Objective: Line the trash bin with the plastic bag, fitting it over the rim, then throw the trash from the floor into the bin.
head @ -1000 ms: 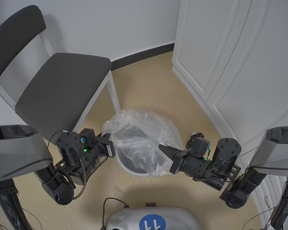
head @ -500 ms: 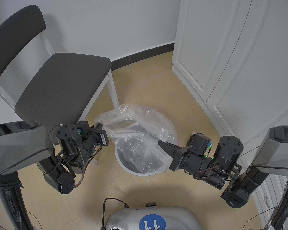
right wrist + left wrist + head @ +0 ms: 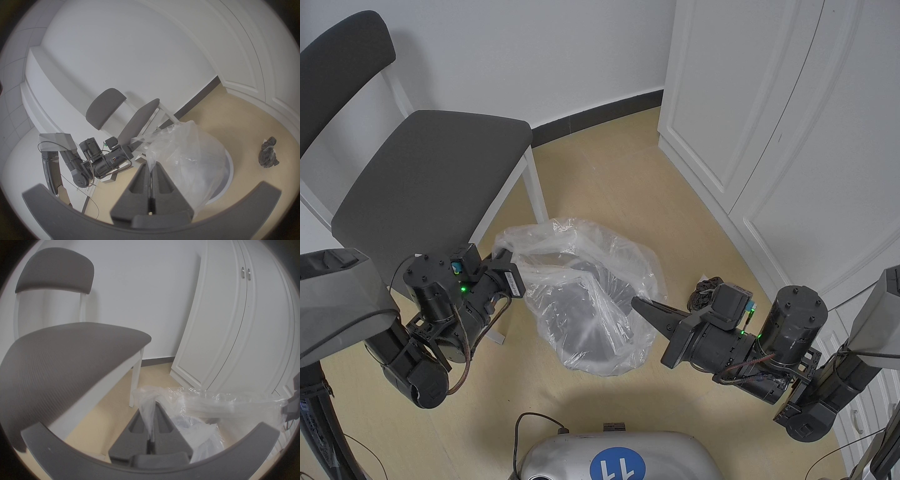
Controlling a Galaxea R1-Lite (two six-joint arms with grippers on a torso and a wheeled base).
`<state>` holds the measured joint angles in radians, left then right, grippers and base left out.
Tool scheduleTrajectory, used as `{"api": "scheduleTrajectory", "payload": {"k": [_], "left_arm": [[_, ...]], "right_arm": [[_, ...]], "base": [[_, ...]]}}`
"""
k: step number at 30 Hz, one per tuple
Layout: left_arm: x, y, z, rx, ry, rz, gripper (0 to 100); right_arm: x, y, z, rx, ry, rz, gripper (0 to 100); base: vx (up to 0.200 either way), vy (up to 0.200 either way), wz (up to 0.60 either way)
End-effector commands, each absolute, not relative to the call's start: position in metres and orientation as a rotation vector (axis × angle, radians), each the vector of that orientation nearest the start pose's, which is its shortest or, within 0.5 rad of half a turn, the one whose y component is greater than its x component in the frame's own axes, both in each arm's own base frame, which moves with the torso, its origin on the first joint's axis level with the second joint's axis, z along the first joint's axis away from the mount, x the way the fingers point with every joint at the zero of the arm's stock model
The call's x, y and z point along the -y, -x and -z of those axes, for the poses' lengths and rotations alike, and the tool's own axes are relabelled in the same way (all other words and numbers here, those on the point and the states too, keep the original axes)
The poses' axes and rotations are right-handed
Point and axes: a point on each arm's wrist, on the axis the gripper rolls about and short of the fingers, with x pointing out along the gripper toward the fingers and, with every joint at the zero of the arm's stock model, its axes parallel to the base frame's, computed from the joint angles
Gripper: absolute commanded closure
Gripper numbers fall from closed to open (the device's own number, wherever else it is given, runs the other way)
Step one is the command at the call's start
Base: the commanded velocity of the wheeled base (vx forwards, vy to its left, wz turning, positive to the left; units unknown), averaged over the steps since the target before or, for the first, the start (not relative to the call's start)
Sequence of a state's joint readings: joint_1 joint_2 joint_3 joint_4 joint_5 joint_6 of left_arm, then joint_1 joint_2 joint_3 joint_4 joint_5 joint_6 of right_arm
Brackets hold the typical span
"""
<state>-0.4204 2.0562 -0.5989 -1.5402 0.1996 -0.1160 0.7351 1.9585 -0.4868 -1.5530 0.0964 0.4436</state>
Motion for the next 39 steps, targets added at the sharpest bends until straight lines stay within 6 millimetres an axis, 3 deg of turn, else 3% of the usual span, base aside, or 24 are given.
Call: {"api": "scheduleTrajectory", "payload": {"k": [1,6,10,15,18,21,24,30,39], "left_arm": [[0.147,-0.313,-0.086,0.004,0.146,0.253,100],[0.169,-0.329,-0.066,-0.022,0.239,0.282,100],[0.172,-0.330,-0.060,-0.035,0.253,0.287,100],[0.182,-0.335,-0.031,-0.097,0.231,0.294,100],[0.184,-0.341,-0.027,-0.085,0.233,0.254,100],[0.181,-0.345,-0.041,-0.032,0.252,0.193,100],[0.176,-0.337,-0.077,0.041,0.290,0.195,100],[0.166,-0.317,-0.128,0.149,0.339,0.212,100],[0.163,-0.304,-0.156,0.220,0.371,0.232,100]], "right_arm": [[-0.213,-0.229,-0.108,-0.131,-0.435,-0.836,100],[-0.209,-0.251,-0.094,-0.146,-0.429,-0.779,100],[-0.209,-0.262,-0.082,-0.164,-0.423,-0.751,100],[-0.210,-0.284,-0.056,-0.203,-0.412,-0.705,100],[-0.211,-0.288,-0.049,-0.212,-0.409,-0.700,100],[-0.208,-0.283,-0.066,-0.175,-0.418,-0.709,100],[-0.198,-0.270,-0.092,-0.115,-0.415,-0.723,100],[-0.181,-0.248,-0.132,0.007,-0.375,-0.739,100],[-0.175,-0.231,-0.155,0.075,-0.389,-0.768,100]], "base": [[0.000,0.000,0.00],[0.000,0.000,0.00],[0.000,0.000,0.00],[0.000,0.000,0.00],[0.000,0.000,0.00],[0.000,0.000,0.00],[0.000,0.000,0.00],[0.000,0.000,0.00],[0.000,0.000,0.00]]}}
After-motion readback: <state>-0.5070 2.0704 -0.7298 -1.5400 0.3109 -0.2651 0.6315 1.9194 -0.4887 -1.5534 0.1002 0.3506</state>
